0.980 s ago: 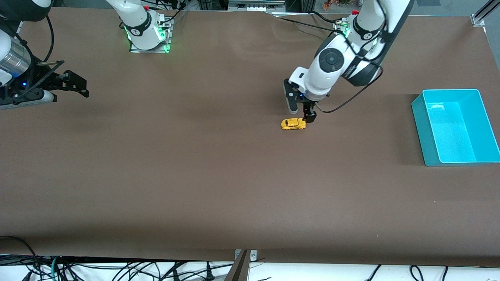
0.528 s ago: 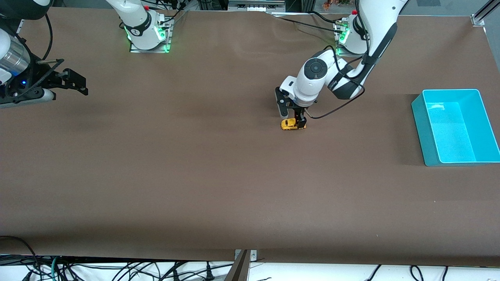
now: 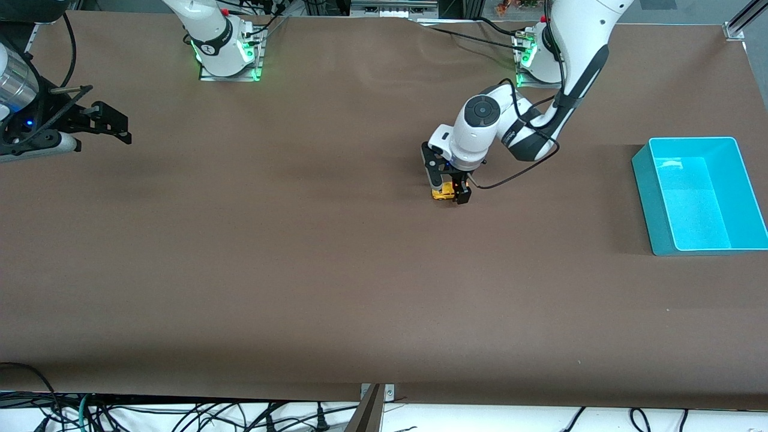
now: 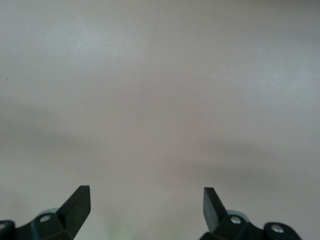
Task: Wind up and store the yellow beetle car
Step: 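Lower the left gripper and grasp the yellow car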
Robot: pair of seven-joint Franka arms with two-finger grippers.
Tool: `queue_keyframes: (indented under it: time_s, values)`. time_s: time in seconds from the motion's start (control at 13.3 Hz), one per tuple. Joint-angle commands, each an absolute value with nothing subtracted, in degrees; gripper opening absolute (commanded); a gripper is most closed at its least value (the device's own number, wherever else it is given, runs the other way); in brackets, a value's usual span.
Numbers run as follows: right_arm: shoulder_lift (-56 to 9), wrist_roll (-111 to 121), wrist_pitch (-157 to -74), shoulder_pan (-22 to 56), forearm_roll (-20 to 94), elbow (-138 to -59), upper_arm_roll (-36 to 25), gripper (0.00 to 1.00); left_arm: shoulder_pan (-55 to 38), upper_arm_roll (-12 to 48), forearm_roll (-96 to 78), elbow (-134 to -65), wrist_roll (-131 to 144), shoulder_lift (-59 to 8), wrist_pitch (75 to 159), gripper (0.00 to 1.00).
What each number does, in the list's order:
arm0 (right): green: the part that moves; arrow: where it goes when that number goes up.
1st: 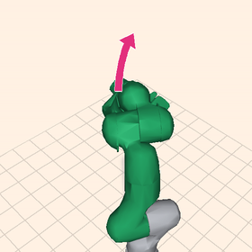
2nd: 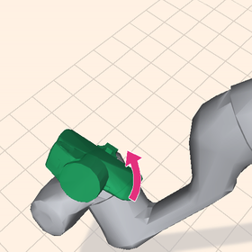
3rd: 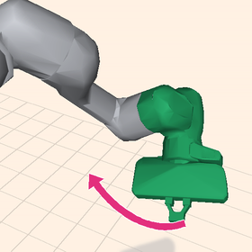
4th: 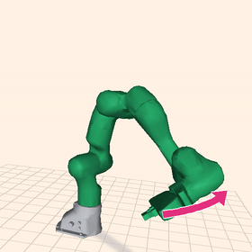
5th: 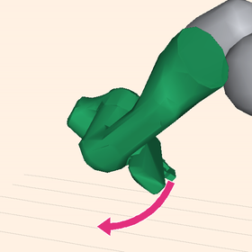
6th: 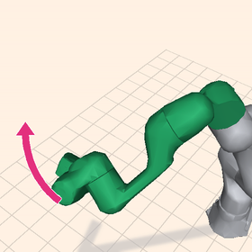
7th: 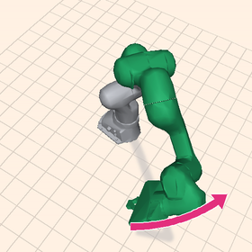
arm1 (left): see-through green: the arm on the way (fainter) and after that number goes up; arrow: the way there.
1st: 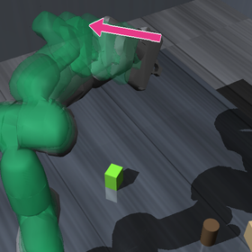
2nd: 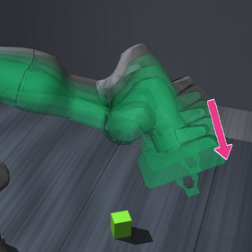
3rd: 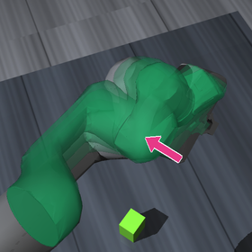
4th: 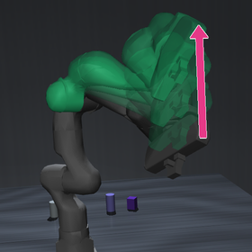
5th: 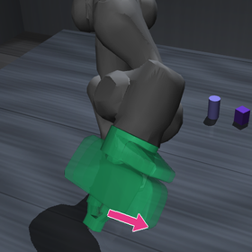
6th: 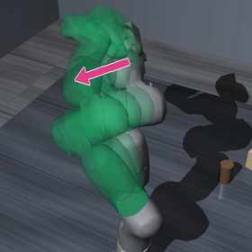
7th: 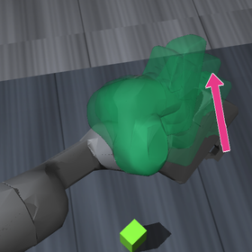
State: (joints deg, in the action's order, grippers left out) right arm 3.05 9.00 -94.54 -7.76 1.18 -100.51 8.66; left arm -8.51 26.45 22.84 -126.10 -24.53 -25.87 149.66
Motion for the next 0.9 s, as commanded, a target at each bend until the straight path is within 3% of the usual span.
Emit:
queue_keyframes:
  time_s: [0.0,0.08,0.15,0.38,0.53,0.83]
  values:
    - [2.37,8.09,-91.5,-7.47,0.53,-98.79,8.35,1.0,-8.53,26.37,29.51,-124.19,-22.76,-28.65,149.5,0.77]
    - [2.37,7.82,-90.89,-7.47,0.53,-98.79,8.35,1.0,-8.35,26.37,30.23,-124.19,-22.68,-28.74,149.41,0.37]
    - [2.46,7.82,-90.79,-7.47,0.53,-98.79,8.35,1.0,-8.26,26.28,30.23,-124.28,-21.72,-28.74,149.33,0.28]
    - [2.46,7.82,-90.7,-7.47,0.53,-98.79,8.35,1.0,-8.35,26.37,30.32,-124.19,-21.18,-28.48,149.24,0.13]
    - [2.46,7.82,-90.79,-7.38,0.53,-98.7,8.44,1.0,-7.74,26.54,30.41,-124.1,-21.71,-26.73,148.28,0.1]
    - [2.55,7.73,-90.7,-7.38,0.62,-98.61,8.53,1.0,-1.52,32.59,21.39,-120.87,-24.5,-19.18,130.92,0.09]
